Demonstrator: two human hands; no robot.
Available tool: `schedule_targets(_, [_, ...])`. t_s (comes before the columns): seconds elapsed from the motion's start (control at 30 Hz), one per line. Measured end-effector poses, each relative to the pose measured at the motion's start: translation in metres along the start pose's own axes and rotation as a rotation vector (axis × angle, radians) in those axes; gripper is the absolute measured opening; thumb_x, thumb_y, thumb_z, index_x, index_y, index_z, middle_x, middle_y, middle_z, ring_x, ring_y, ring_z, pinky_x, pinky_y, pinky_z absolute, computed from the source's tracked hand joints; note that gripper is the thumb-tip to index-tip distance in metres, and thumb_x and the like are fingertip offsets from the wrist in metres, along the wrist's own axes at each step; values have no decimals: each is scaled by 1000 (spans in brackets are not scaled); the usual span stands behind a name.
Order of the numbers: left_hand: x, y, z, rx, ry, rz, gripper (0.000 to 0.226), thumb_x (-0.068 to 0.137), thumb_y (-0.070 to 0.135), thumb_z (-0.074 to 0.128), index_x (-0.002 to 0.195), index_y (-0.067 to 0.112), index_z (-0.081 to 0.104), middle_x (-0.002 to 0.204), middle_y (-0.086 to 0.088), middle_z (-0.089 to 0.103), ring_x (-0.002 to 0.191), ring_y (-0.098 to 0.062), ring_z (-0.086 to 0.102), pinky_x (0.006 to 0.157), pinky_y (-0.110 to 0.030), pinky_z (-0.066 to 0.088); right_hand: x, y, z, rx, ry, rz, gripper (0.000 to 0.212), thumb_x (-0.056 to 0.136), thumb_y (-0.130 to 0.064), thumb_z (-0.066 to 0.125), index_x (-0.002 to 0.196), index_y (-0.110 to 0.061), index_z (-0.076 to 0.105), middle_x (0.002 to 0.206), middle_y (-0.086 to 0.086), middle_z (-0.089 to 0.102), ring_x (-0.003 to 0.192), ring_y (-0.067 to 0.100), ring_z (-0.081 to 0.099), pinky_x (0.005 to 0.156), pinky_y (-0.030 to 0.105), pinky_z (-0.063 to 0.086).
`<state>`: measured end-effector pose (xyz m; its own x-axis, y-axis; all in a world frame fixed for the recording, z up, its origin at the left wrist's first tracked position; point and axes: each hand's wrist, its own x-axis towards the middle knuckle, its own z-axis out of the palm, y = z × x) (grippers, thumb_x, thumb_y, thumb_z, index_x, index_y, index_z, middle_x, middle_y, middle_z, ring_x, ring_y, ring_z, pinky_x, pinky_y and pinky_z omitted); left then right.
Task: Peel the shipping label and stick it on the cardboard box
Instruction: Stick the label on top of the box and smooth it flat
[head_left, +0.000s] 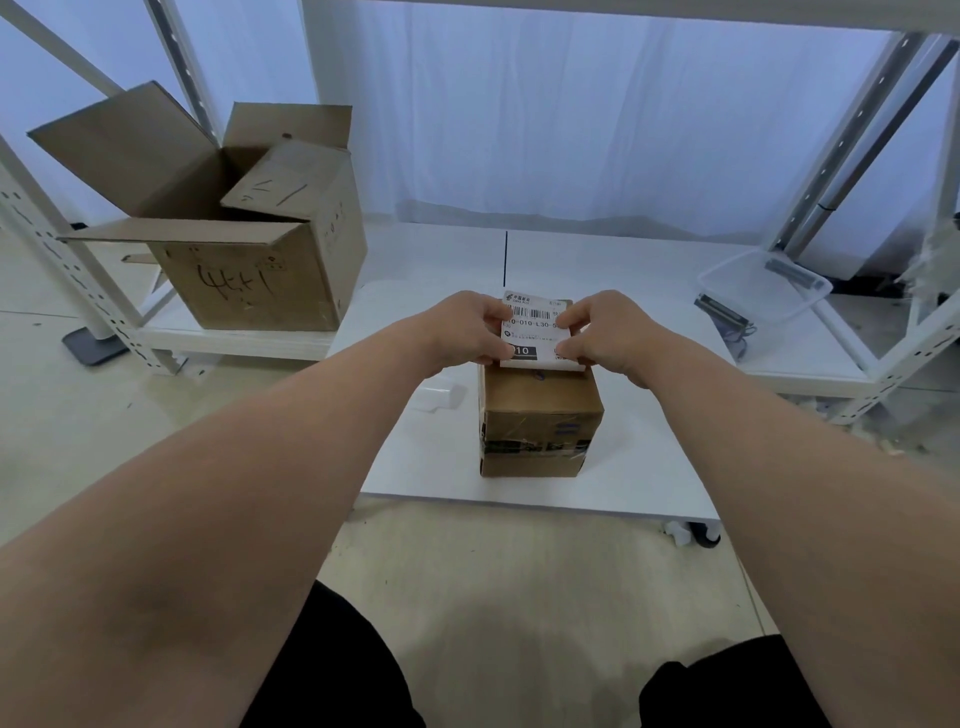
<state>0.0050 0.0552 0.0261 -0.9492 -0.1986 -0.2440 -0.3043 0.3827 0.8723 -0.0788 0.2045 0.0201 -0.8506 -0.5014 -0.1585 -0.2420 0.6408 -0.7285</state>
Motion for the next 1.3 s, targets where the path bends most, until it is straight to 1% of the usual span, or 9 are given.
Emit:
schedule_targets(0.1, [1,0,1,49,11,8,57,86,-4,61,139,3,42,116,-6,51,82,-16,59,63,-12,53,0,-1,1,-53,14,-9,41,81,5,65,122,2,59,126,15,54,104,29,56,93,42,52])
schedule_targets(0.23, [6,-3,2,81,48,23,44,88,0,60,131,4,50,108,-8,51,68,-13,55,70,-20,53,1,0,1,-54,32,-5,37,81,3,67,117,1,62,124,14,55,107,32,57,92,42,53])
schedule_targets(0.43, [11,-6,2,87,103,6,24,87,0,59,112,2,60,105,-11,56,65,-12,55,51,-9,50,2,6,0,61,87,15,12,81,-1,67,88,-11,66,118,13,59,109,30,56,88,39,54])
schedule_targets(0.53, [12,-6,2,85,107,-3,22,86,-2,60,108,1,61,104,-11,56,64,-12,55,50,-9,50,1,5,1,77,91,20,13,81,0,66,78,-13,65,110,12,60,104,27,56,78,32,52])
schedule_targets(0.67, [13,-6,3,90,106,-5,26,86,-2,60,111,0,60,99,-8,56,64,-13,56,58,-17,52,1,2,3,85,85,29,26,81,2,64,65,-18,61,115,15,60,97,27,55,67,30,51])
schedule_targets(0.8, [12,-6,1,138,108,23,27,85,1,62,111,4,62,105,-8,56,78,-19,55,61,-20,47,1,0,3,101,76,48,15,82,3,62,73,-9,66,115,15,58,88,26,54,58,26,53])
schedule_targets(1.0, [13,-7,1,142,115,44,26,80,5,69,105,5,64,82,1,53,66,-8,47,58,-17,39,1,0,3,95,88,66,12,83,2,61,78,-8,66,115,16,60,85,26,54,66,31,53])
schedule_targets(1.1, [13,-7,1,138,117,44,21,81,5,68,101,8,64,81,1,52,65,-8,47,56,-17,38,1,-1,4,97,90,61,12,83,2,62,77,-8,67,114,16,60,86,25,54,61,27,51])
schedule_targets(1.3, [14,-8,0,130,123,40,21,81,3,68,101,8,63,78,2,51,64,-8,48,54,-16,37,2,-3,5,135,85,79,8,85,1,62,86,-2,69,111,13,57,89,26,53,69,30,55])
